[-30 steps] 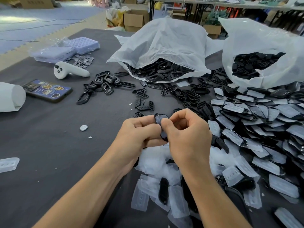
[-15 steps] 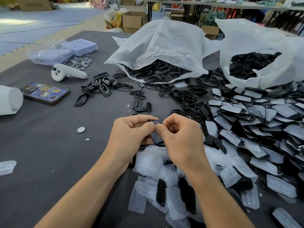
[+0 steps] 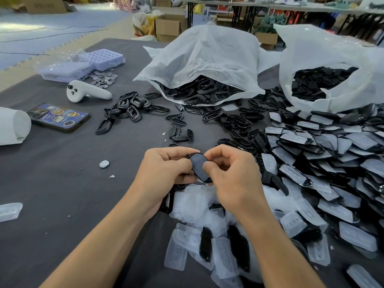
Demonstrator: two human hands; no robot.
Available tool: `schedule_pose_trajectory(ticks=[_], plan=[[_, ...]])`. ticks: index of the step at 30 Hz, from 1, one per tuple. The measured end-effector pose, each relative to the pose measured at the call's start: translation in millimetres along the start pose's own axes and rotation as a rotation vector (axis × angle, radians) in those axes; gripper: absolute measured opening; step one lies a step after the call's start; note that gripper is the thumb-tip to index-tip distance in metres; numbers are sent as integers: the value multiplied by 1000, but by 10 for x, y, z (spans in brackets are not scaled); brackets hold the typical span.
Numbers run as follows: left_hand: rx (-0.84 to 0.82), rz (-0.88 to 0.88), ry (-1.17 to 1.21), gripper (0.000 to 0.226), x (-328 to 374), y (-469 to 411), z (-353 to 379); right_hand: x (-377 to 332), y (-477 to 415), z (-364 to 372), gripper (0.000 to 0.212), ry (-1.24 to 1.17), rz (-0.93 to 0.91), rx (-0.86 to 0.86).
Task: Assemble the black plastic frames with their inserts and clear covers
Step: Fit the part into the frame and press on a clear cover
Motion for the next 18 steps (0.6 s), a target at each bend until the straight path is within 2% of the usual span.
schedule_pose_trajectory(ticks=[6, 9, 13, 18], plan=[[35, 5, -124, 27, 13, 7, -11, -63, 8, 23, 24, 33, -33, -33], [87, 16, -86, 30, 20, 7, -67, -23, 13, 29, 21, -39, 14, -27], [156, 33, -1, 21, 21, 13, -117, -2, 16, 43, 21, -95, 49, -31], [72, 30, -103, 22, 42, -15, -88, -7, -7, 3, 28, -157, 62, -35]])
Point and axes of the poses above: each hand's wrist, its own y-axis away from the middle knuckle, its own z-axis out of the palm, x = y × z, the point moved 10 cm from there along -y, towards the middle knuckle, and after that the axes turned 6 degrees about -z, right-handed, at the moved point
